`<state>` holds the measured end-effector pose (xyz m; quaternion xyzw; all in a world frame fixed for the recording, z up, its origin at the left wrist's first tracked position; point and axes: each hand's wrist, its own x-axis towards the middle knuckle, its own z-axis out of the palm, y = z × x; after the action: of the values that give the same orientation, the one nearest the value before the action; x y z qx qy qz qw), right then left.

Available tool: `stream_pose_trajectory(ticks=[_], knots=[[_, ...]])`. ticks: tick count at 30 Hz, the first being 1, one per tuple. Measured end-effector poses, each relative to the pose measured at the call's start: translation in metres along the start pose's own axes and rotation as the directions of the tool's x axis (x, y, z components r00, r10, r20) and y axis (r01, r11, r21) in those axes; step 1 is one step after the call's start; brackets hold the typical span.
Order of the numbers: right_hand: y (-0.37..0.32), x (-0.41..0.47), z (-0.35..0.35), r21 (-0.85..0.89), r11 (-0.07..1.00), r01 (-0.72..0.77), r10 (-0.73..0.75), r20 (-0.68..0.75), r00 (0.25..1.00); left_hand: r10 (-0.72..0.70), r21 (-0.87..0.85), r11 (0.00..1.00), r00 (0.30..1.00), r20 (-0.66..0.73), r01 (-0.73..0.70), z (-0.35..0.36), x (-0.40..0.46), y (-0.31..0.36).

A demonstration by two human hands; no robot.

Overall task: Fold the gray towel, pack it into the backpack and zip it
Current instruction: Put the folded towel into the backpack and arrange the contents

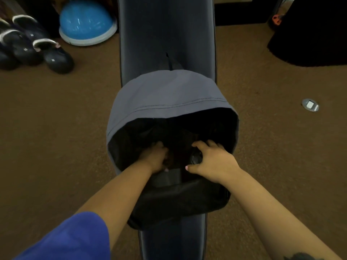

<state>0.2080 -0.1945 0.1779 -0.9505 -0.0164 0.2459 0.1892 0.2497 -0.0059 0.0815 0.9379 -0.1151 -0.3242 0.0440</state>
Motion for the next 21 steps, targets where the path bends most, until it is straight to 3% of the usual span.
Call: stream_pose_trajectory(ticks=[4,9,15,21], knots=[[0.001,0.003,-0.001,0.006,1.000,0.004,-0.004,0.000,1.000,0.016,0.039,0.999,0.980,-0.197,-0.009,-0.007,0.002,-0.010],[0.000,0.004,0.001,-0.005,1.000,0.004,-0.004,-0.011,1.000,-0.078,0.087,0.992,0.983,-0.166,0.094,-0.002,0.005,0.000],[0.002,0.004,0.001,0.001,1.000,0.003,-0.003,-0.005,1.000,-0.066,0.253,0.962,0.985,-0.157,0.105,-0.010,0.009,0.003],[0.002,0.002,-0.001,0.018,1.000,0.001,-0.001,0.002,1.000,-0.021,0.118,0.992,0.993,-0.119,0.035,-0.024,-0.010,0.004]])
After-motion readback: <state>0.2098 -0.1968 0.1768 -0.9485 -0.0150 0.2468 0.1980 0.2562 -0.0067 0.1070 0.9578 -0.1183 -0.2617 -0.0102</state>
